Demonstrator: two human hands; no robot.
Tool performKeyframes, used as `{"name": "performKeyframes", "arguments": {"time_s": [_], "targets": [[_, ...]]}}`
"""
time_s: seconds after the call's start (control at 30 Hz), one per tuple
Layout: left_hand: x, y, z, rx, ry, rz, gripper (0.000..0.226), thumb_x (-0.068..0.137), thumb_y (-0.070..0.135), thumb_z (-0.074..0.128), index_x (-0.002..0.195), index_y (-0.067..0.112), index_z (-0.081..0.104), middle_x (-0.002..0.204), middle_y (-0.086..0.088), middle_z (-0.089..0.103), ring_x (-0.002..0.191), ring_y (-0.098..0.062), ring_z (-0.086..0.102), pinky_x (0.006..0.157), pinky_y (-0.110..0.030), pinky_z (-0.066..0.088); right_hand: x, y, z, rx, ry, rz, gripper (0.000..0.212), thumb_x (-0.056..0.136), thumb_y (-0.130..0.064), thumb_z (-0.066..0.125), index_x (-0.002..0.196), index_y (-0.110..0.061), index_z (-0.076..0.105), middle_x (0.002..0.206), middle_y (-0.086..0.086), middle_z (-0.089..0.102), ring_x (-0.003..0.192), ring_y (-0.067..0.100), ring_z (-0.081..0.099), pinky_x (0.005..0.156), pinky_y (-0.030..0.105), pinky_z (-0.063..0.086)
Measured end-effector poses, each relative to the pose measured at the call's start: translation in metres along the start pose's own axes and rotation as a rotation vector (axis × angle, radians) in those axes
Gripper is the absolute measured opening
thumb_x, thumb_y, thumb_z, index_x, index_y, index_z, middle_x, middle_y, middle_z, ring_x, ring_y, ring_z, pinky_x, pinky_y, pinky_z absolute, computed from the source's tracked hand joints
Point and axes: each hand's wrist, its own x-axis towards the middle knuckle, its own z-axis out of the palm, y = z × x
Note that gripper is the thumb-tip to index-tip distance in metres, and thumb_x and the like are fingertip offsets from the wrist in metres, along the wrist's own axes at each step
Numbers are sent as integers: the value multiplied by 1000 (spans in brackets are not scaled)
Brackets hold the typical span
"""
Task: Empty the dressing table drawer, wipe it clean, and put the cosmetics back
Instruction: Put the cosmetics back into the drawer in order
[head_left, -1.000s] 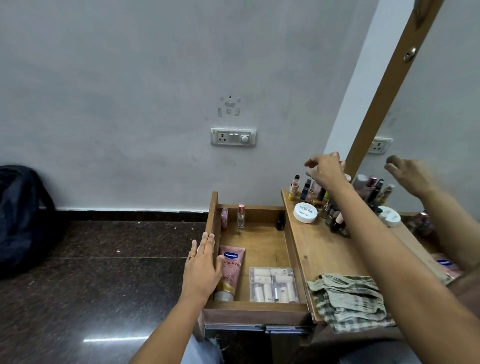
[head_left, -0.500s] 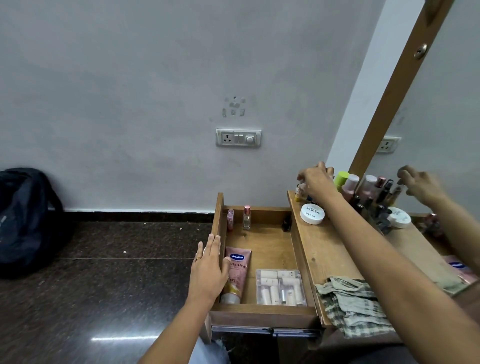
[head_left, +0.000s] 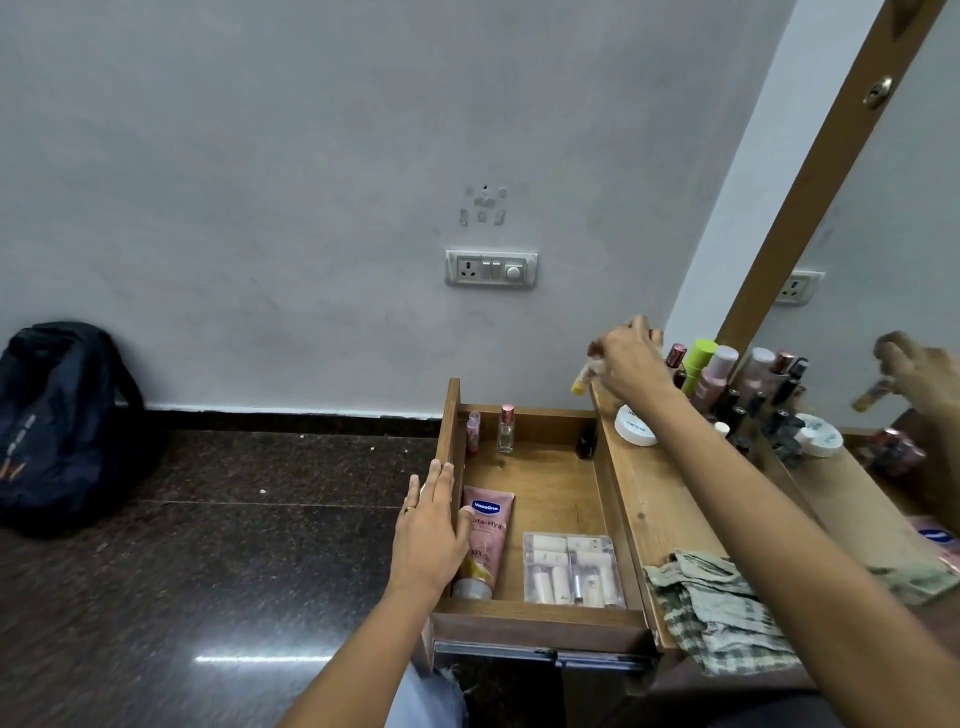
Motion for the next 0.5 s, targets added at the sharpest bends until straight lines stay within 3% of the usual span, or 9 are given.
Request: {"name": "performKeyframes", "arguments": {"time_s": [0.13, 0.27, 0.37, 0.5], "targets": [[0, 1, -1, 7, 0, 10, 63, 100, 43, 38, 154, 25, 12, 161, 9, 7, 149, -20, 1, 118, -36, 16, -21, -49, 20, 168, -52, -102, 18, 89, -25, 62, 104, -18, 70, 102, 4, 67, 106, 25, 48, 86, 35, 38], [-1, 1, -1, 2, 4, 7, 62, 100, 42, 38, 154, 26, 12, 161, 9, 7, 149, -20, 1, 118, -35, 15, -37, -97, 66, 266, -228, -39, 13, 89, -15, 59, 99, -12, 67, 95, 8, 70, 91, 25, 66, 79, 38, 56], [0, -1, 0, -9, 7, 13, 62, 100, 42, 38, 154, 26, 13, 161, 9, 8, 149, -20, 2, 118, -36, 16, -44, -116, 94, 326, -257, -17, 13, 87, -8, 56, 98, -8, 63, 97, 13, 68, 91, 32, 67, 77, 40, 56], [1, -4, 2, -16, 12, 29, 61, 100, 42, 37, 154, 25, 14, 161, 8, 8, 149, -19, 1, 119, -34, 15, -49, -129, 118, 409, -226, 6, 18, 94, -8, 52, 110, -4, 57, 107, 14, 66, 98, 33, 64, 69, 29, 45]]}}
